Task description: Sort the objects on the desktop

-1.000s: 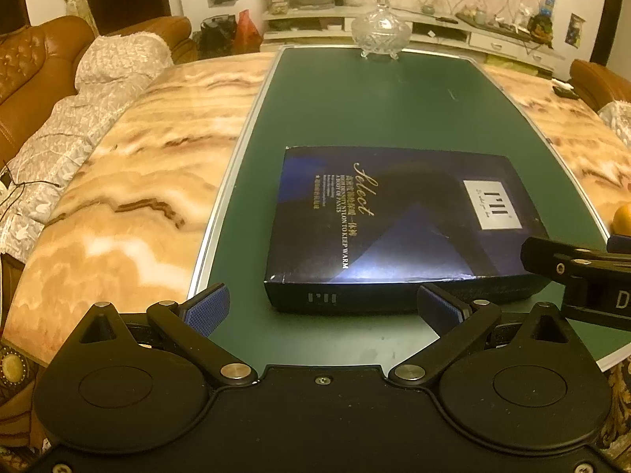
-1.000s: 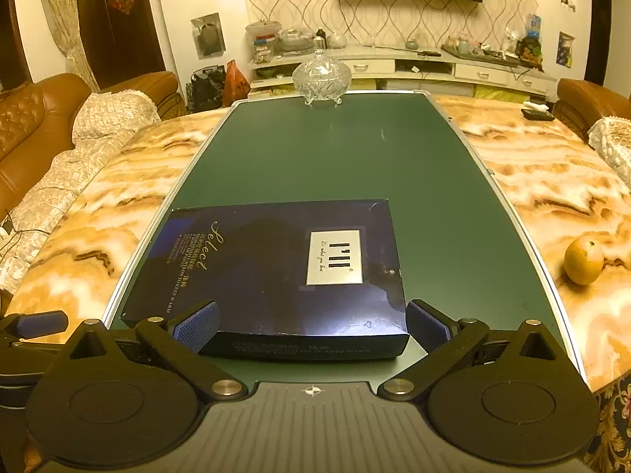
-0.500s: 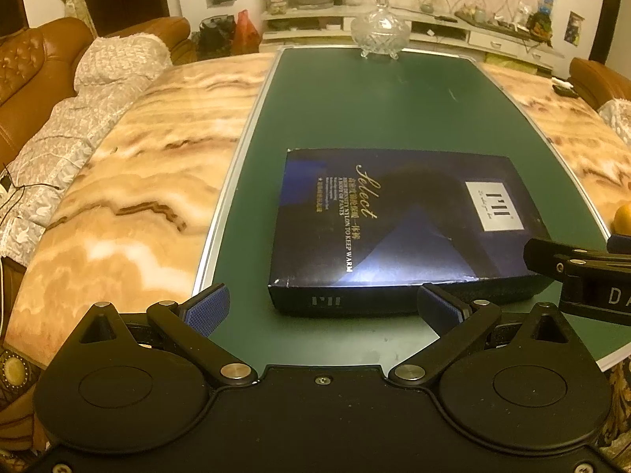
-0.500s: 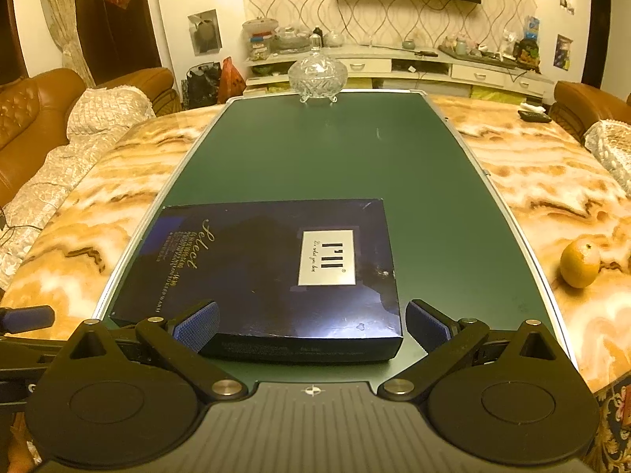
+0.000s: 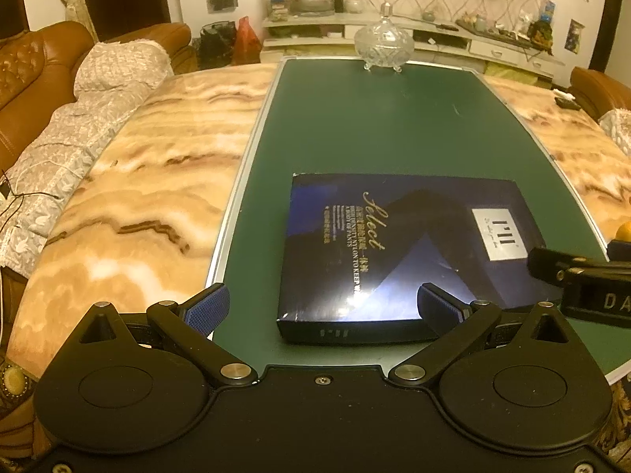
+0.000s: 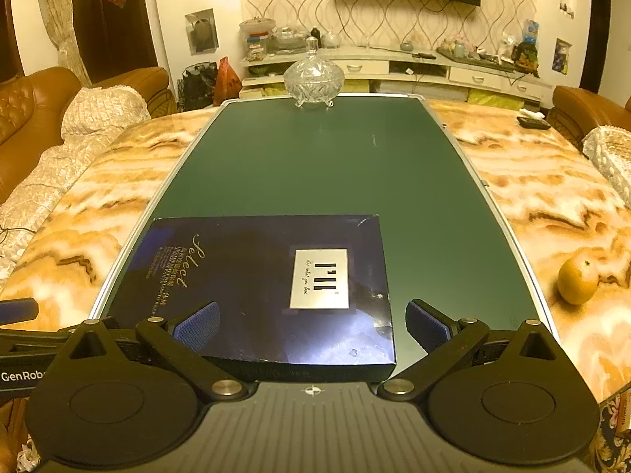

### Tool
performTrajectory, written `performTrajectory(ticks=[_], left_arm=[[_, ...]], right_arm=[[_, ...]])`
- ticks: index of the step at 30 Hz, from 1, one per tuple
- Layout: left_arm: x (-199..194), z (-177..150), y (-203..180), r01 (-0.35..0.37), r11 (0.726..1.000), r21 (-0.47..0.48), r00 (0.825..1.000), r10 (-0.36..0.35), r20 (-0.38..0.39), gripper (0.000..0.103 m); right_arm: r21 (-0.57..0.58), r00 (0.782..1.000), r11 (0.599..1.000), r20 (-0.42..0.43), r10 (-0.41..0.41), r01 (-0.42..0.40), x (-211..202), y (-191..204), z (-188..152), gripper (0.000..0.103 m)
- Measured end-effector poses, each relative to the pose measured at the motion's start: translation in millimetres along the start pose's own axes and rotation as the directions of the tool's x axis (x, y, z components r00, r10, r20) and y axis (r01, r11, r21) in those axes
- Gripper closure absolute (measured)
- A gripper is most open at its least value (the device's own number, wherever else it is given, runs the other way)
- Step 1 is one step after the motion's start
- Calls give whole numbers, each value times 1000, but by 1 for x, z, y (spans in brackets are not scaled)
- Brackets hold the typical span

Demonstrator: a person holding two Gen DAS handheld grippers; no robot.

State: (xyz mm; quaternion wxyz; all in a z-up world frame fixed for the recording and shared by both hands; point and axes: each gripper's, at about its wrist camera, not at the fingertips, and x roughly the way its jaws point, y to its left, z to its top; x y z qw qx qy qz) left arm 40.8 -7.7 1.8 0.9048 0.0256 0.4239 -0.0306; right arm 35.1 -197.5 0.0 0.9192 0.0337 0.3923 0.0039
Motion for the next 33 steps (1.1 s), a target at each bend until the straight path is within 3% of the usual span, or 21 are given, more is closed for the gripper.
performTrajectory(ticks=[16, 33], left_arm=[[17, 15, -7, 0, 1000, 12, 1000, 0, -22, 0], [2, -29, -5, 22, 1000, 19, 999, -21, -48, 0]], right_arm=[[16, 1000, 1000, -25, 5, -5, 18, -4, 15, 0], [30, 998, 999, -50, 47, -45, 1, -6, -23, 0]])
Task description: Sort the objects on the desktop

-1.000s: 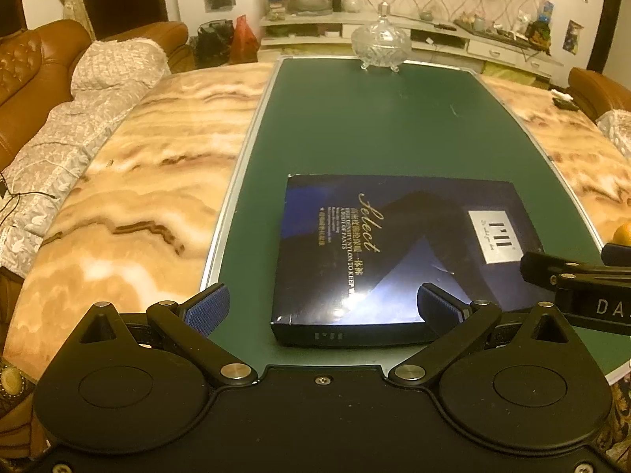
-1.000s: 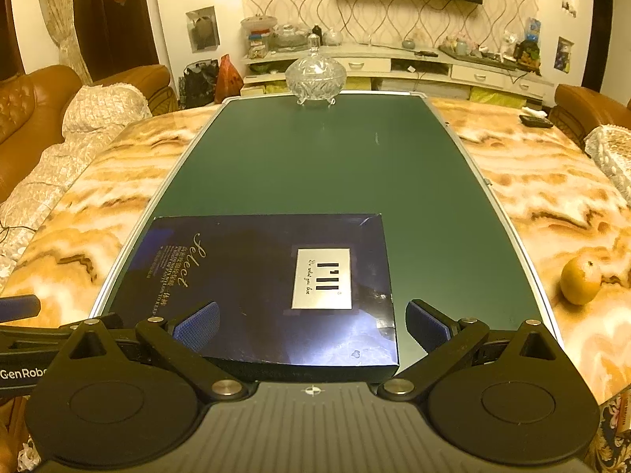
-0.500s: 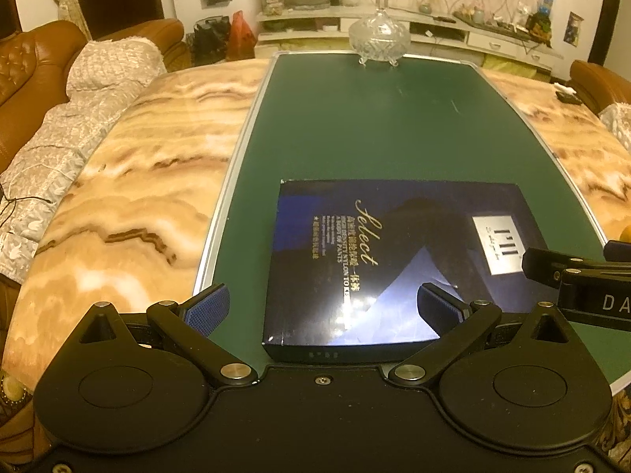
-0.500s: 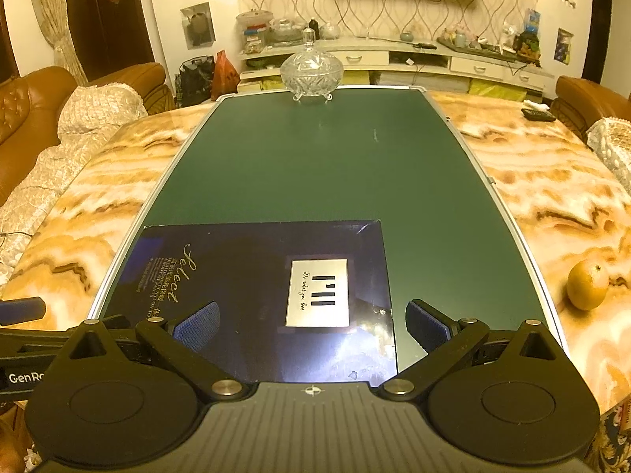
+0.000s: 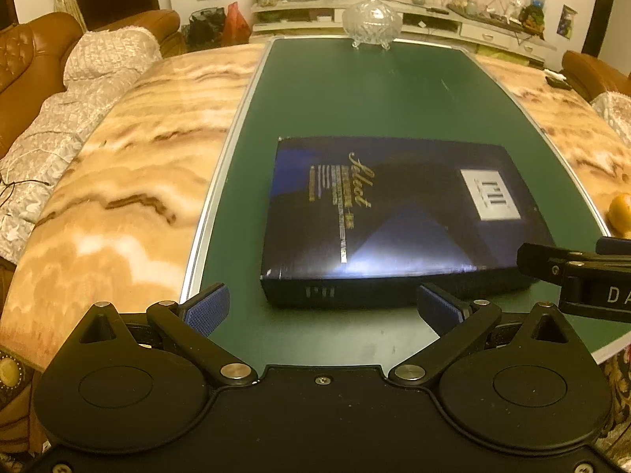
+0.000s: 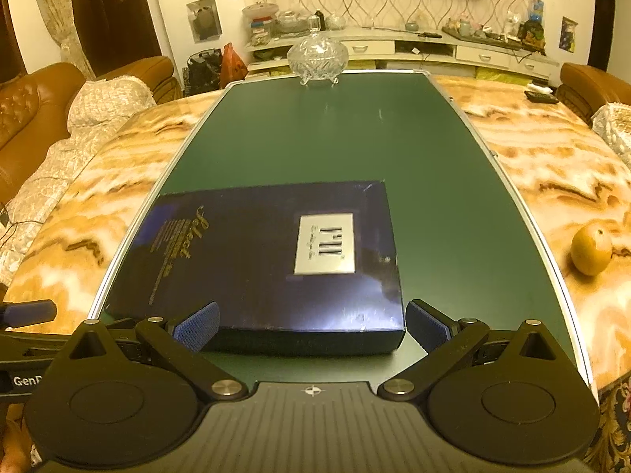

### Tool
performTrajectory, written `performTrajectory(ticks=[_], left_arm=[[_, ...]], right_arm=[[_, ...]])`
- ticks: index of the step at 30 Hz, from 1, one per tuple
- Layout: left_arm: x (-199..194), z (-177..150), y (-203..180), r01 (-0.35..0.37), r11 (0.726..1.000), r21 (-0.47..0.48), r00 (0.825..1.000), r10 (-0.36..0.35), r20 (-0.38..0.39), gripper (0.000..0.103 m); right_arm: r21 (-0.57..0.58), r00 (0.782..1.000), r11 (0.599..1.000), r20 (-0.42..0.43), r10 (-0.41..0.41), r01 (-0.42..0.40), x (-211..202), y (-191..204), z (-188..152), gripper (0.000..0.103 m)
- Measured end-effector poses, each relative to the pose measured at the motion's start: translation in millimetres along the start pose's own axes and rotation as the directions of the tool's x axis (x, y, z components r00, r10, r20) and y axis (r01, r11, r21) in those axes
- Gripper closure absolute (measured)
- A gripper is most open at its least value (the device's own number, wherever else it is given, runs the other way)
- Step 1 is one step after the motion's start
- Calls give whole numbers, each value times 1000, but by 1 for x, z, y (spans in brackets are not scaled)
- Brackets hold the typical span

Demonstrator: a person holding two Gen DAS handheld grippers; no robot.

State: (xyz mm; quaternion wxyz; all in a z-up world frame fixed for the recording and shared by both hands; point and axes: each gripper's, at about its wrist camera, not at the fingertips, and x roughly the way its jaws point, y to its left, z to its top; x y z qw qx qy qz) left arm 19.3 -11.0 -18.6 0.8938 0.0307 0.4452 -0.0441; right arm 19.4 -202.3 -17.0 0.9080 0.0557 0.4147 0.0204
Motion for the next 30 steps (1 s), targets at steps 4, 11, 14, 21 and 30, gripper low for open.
performTrajectory(ticks=[4, 11, 14, 21, 30], left_arm=[[0, -9, -2, 3, 1000, 3, 1000, -3, -11, 0], [0, -18, -3, 9, 1000, 6, 1000, -9, -28, 0], [-1, -17, -3, 2, 1000, 5, 1000, -2, -22, 0], [-2, -15, -3, -2, 1000, 3, 1000, 2, -10, 0], [-2, -14, -2, 17, 1000, -4, 1000, -17, -2, 0]], right_arm=[[-12, 1000, 1000, 3, -6, 6, -4, 2, -7, 0], [1, 1000, 1000, -21, 2, -2, -3, -2, -20, 0], [15, 1000, 1000, -25, 2, -2, -3, -5, -22, 0], [17, 1000, 1000, -21, 4, -4, -2, -6, -21, 0], [24, 1000, 1000, -24, 0, 0, -1, -8, -21, 0]])
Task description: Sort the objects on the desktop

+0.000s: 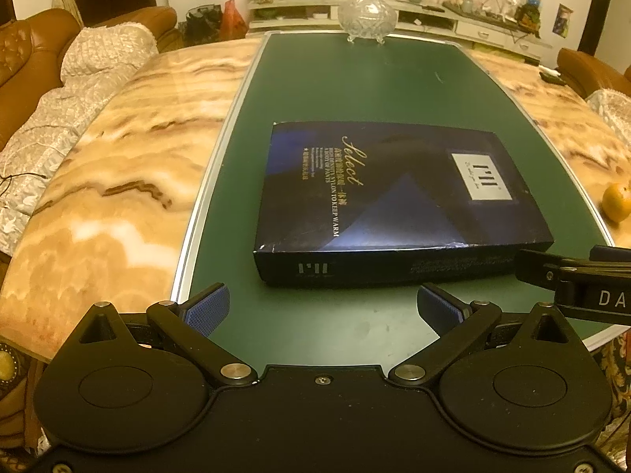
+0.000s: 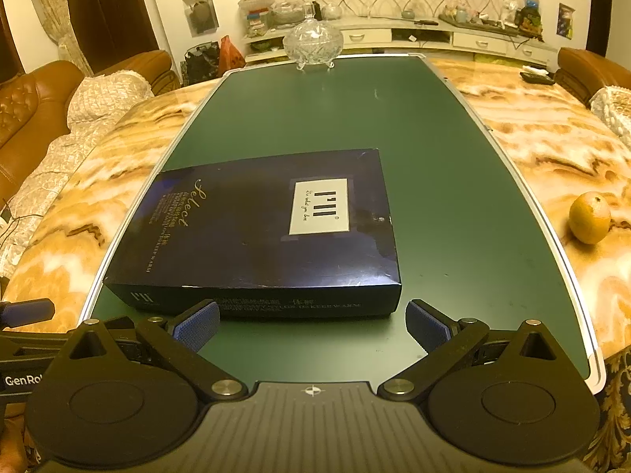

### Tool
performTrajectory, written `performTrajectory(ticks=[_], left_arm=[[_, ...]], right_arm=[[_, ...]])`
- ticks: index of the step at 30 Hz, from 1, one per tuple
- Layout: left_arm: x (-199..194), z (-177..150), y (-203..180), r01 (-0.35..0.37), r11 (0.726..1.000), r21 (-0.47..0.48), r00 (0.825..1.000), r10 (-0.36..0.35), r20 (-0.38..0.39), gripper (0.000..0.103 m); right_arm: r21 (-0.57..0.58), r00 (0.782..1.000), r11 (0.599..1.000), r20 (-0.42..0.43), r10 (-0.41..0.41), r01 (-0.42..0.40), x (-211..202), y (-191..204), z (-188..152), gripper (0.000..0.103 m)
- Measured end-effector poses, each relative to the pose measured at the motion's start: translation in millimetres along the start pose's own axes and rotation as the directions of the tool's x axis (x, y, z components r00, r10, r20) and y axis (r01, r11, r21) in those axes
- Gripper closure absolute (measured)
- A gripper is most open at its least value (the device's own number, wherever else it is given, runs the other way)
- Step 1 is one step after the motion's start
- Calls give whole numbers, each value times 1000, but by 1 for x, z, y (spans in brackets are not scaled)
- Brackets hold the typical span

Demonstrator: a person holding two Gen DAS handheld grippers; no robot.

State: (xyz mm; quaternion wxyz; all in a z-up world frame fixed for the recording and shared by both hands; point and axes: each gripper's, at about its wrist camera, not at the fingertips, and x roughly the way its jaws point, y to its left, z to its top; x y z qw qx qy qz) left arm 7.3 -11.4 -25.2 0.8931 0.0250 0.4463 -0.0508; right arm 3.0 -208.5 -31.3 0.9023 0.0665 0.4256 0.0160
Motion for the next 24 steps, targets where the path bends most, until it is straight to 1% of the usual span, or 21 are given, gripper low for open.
performTrajectory(ticks=[3, 8, 14, 20, 24], left_arm=[[1, 0, 1, 7, 1000, -6, 1000, -7, -4, 0], [4, -1, 1, -9, 1000, -7, 1000, 8, -4, 0], [4, -1, -5, -29, 999, 24, 1000, 29, 2, 0], [4, 0, -5, -13, 1000, 15, 1000, 13, 2, 0], [3, 0, -6, -20, 1000, 23, 1000, 19, 11, 0]], right_arm=[[0, 1000, 1000, 1, 0, 0, 1, 0, 0, 0], [1, 1000, 1000, -2, 1, -1, 1, -1, -1, 0], [3, 1000, 1000, 0, 2, -2, 0, 0, -2, 0], [5, 1000, 1000, 0, 2, -2, 0, -1, -2, 0], [8, 1000, 1000, 0, 2, -2, 0, -2, -3, 0]])
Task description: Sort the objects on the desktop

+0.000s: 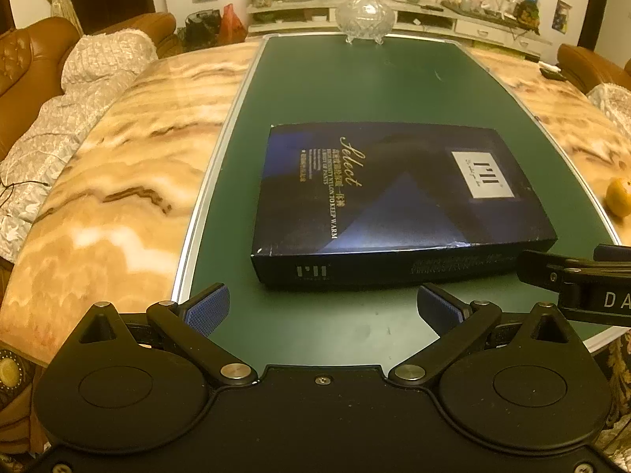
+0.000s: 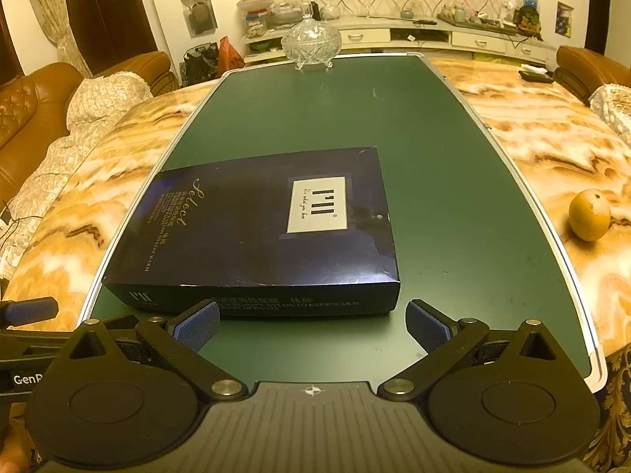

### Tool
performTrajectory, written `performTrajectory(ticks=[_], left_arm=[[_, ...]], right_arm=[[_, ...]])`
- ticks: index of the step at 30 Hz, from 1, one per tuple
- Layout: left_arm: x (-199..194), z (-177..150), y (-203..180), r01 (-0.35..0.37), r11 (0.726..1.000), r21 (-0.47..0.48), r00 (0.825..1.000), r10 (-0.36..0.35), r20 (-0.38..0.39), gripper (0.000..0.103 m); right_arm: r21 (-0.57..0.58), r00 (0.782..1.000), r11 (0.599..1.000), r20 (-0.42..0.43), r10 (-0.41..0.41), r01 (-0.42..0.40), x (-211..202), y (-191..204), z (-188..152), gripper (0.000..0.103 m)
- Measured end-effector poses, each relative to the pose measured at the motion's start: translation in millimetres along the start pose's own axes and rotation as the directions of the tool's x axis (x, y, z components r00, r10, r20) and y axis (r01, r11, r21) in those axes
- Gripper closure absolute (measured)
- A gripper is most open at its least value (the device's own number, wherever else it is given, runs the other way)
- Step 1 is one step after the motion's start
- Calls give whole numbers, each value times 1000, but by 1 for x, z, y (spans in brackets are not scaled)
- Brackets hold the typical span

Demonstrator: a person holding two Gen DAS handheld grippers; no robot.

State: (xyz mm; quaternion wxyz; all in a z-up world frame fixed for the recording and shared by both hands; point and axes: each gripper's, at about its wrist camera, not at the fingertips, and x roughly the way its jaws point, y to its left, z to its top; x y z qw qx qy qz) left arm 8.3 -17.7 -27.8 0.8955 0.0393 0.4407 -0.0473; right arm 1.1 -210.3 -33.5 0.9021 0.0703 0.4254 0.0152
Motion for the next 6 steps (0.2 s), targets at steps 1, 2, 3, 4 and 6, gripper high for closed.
performTrajectory(ticks=[1, 2, 3, 4, 6], left_arm=[[0, 0, 0, -1, 1000, 1, 1000, 1, 1, 0], [0, 0, 0, 0, 1000, 0, 1000, 0, 0, 0], [0, 0, 0, 1, 1000, 0, 1000, -1, -2, 0], [0, 0, 0, 2, 1000, 0, 1000, -2, -2, 0], [1, 0, 0, 1, 1000, 0, 1000, -1, -7, 0]], right_arm=[[1, 1000, 1000, 0, 0, 0, 0, 0, 0, 0], [1, 1000, 1000, 0, -1, 1, 0, 0, 0, 0], [1, 1000, 1000, -1, -1, 1, 0, 0, 0, 0], [2, 1000, 1000, -1, -1, 1, 0, 0, 0, 0], [2, 1000, 1000, 0, -1, 1, 0, 0, 0, 0]])
